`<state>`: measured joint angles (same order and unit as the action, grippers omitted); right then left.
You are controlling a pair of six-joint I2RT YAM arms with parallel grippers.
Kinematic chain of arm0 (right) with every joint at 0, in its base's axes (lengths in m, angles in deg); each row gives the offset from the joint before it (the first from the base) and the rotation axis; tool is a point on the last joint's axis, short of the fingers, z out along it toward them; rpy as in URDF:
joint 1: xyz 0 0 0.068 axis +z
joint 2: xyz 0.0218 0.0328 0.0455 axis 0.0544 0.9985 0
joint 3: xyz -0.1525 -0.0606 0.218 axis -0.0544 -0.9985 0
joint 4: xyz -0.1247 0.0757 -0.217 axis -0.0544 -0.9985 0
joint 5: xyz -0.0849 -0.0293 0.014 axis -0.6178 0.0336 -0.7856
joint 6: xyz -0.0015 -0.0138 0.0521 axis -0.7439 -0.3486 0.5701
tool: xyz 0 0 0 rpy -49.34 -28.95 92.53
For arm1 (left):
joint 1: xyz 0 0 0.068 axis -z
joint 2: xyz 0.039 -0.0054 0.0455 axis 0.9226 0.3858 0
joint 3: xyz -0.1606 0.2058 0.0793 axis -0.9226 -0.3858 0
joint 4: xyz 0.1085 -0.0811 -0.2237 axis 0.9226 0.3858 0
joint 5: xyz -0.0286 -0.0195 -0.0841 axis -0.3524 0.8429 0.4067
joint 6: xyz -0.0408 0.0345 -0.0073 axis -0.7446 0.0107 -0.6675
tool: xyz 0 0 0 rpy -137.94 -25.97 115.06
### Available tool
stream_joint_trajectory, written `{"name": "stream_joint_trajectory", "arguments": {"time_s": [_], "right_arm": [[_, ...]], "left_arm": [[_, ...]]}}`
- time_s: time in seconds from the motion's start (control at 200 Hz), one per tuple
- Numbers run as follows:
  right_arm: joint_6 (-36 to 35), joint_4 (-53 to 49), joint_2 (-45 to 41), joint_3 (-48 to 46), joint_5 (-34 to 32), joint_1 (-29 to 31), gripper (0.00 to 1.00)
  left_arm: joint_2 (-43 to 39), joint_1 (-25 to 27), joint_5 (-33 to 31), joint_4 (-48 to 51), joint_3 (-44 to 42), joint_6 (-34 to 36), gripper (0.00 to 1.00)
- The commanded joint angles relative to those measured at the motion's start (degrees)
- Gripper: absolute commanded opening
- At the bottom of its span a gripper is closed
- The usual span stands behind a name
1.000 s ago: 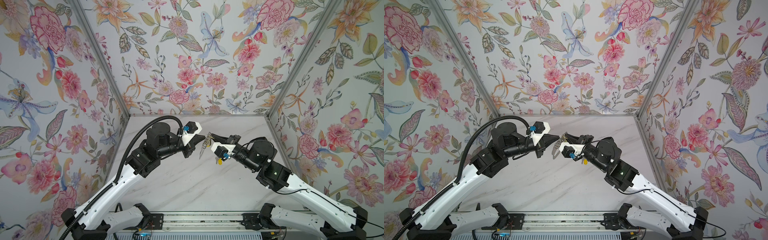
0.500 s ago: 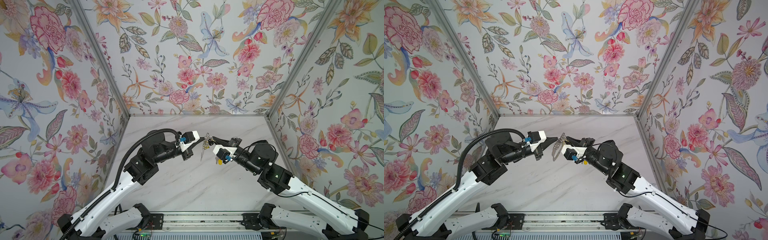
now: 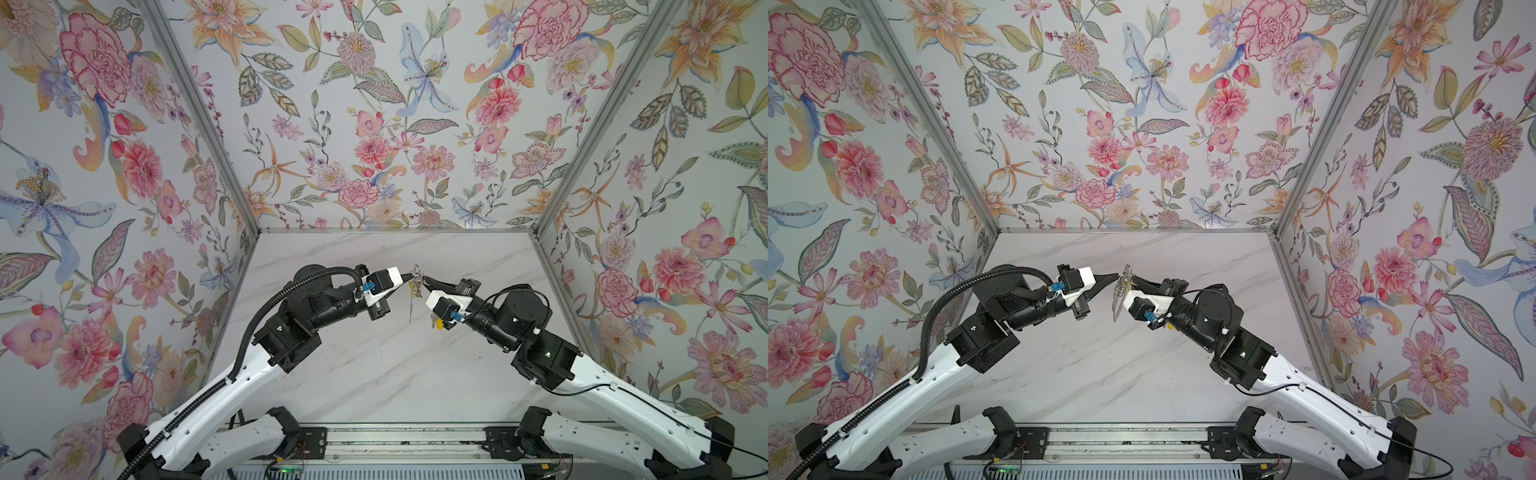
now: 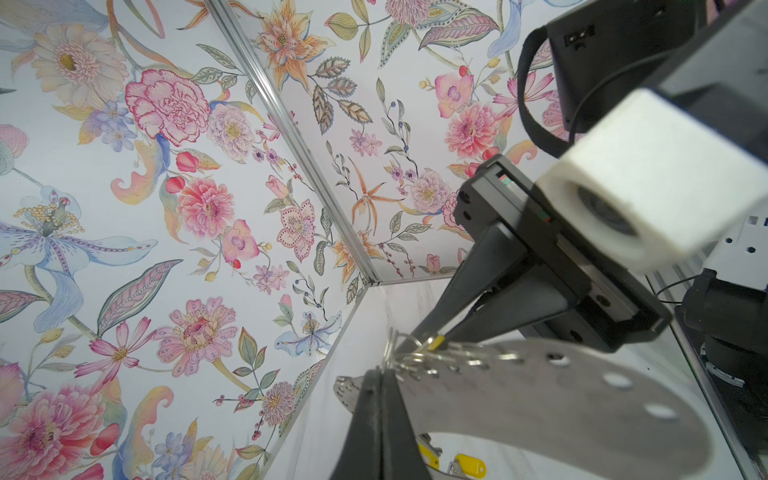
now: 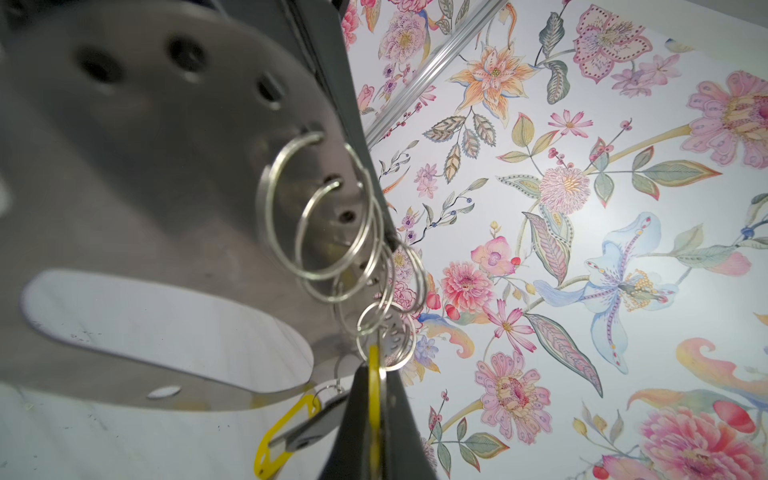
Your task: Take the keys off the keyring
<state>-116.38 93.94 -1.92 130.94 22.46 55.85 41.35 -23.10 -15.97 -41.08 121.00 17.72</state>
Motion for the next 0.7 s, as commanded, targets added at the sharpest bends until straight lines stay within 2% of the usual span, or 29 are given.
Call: {"name": "stream_joint_trajectory", "arguments": {"time_s": [0.0,0.175,0.546,0.696], "right_arm": [[2.3,1.9,-1.8,-1.8,1.2,-0.4,0.00],[4.1,2.2,-2.1,-2.4,2.8,-1.2,0.00],[4.8,2.9,-1.3,-2.4,3.8,0.4,0.00],[5.3,3.1,-1.7,-3.0,4.0,1.0,0.00]], "left_arm": [[-0.5,0.8,-5.9,-7.3,0.4,-1.0,0.00],[-1.4,2.2,-8.8,-10.6,-0.8,-3.4,0.00],[-0.3,7.3,-20.5,-13.8,-2.2,-3.0,0.00],[0.4,9.2,-23.4,-15.6,-3.0,-2.5,0.00]]}}
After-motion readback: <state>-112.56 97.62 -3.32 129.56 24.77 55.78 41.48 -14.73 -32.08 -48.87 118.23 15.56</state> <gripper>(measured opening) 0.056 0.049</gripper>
